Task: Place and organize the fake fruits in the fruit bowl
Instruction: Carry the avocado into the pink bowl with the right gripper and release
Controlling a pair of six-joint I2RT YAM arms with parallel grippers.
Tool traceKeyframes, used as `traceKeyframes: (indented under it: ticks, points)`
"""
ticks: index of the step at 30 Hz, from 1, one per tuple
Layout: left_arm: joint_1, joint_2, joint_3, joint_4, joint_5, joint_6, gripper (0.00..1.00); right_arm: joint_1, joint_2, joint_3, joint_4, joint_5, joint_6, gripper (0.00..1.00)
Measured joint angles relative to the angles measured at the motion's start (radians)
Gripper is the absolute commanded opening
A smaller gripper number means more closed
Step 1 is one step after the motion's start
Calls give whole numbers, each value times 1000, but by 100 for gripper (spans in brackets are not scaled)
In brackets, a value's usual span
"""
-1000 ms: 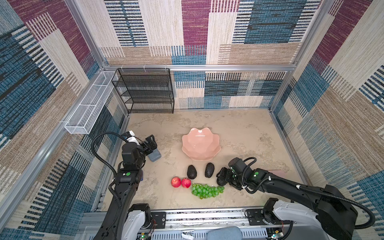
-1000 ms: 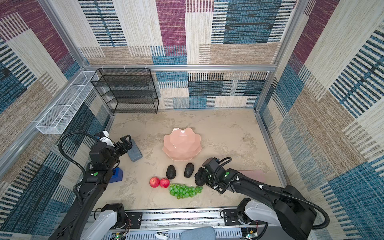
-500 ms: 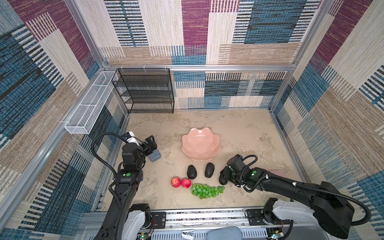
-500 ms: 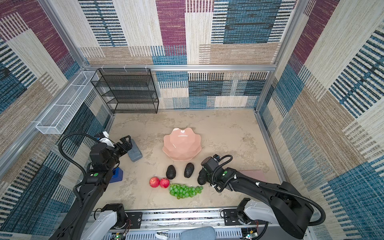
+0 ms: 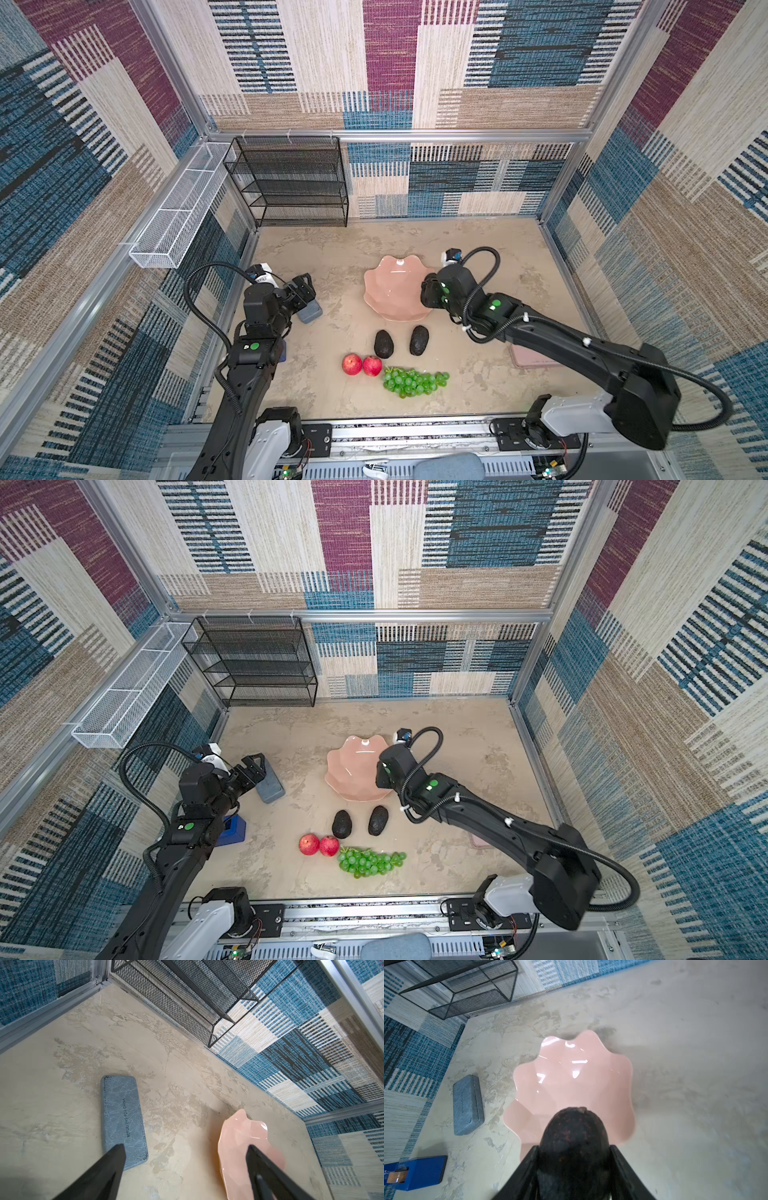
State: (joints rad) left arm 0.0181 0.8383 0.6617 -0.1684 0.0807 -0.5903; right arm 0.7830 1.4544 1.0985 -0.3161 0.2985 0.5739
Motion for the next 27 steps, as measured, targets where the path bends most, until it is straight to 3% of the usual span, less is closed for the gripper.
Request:
traceKeyframes:
  ticks: [6,13,18,21,27]
  points:
    - [0,5,33,-181,91,19,90,-19,311,209,40,-89,-151,47]
    - [-2,35,42,-349,213,25,85,-61,572,345,53,-182,-212,47]
    - [-22,40,21,-415,267,36,83,-83,618,354,63,-220,-216,55]
    - [-55,40,2,-443,279,36,82,-89,619,346,74,-245,-216,67]
    - [-191,64,-33,-450,283,19,81,-123,584,313,72,-291,-214,80]
